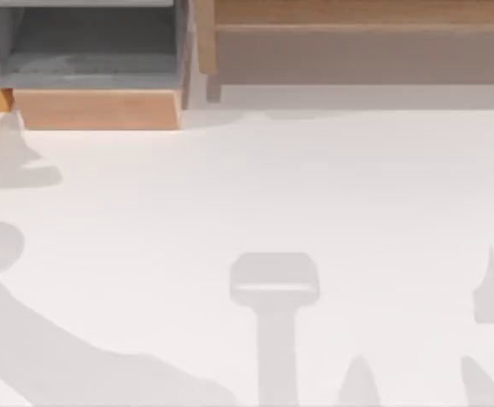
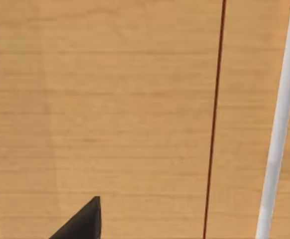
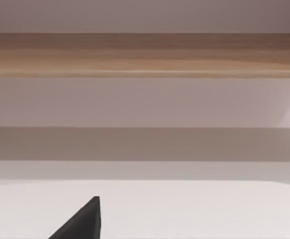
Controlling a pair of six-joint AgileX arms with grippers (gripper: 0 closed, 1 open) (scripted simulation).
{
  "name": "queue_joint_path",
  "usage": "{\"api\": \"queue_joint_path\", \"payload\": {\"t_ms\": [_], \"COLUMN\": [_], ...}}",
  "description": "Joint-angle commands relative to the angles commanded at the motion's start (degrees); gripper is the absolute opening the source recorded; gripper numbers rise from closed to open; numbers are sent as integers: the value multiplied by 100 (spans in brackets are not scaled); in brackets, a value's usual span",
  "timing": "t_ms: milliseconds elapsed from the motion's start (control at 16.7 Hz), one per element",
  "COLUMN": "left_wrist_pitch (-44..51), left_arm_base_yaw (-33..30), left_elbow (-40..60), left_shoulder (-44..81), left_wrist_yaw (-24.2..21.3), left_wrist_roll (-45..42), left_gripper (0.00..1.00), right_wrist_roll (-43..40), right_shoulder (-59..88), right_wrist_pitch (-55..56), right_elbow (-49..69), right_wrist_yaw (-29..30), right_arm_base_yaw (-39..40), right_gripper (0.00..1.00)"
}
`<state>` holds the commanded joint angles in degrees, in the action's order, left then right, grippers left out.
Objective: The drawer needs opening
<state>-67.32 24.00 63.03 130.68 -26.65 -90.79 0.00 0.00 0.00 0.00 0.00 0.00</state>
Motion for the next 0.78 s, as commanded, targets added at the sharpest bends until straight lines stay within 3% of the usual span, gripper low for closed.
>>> {"api": "queue_joint_path", "payload": {"t_ms": [780], "left_wrist_pitch": [346], "left_arm_base_yaw": [-146], "left_elbow": [656], "left_shoulder": [307], "left_wrist_yaw": [142], "left_wrist_roll": [4], "left_gripper": [100], "right_wrist_roll": [0], "right_shoulder": [0], "right_wrist_pitch": [0], "right_elbow": [0], "right_wrist_yaw": [0], "right_arm_base_yaw": [0], "right_gripper": [100]}}
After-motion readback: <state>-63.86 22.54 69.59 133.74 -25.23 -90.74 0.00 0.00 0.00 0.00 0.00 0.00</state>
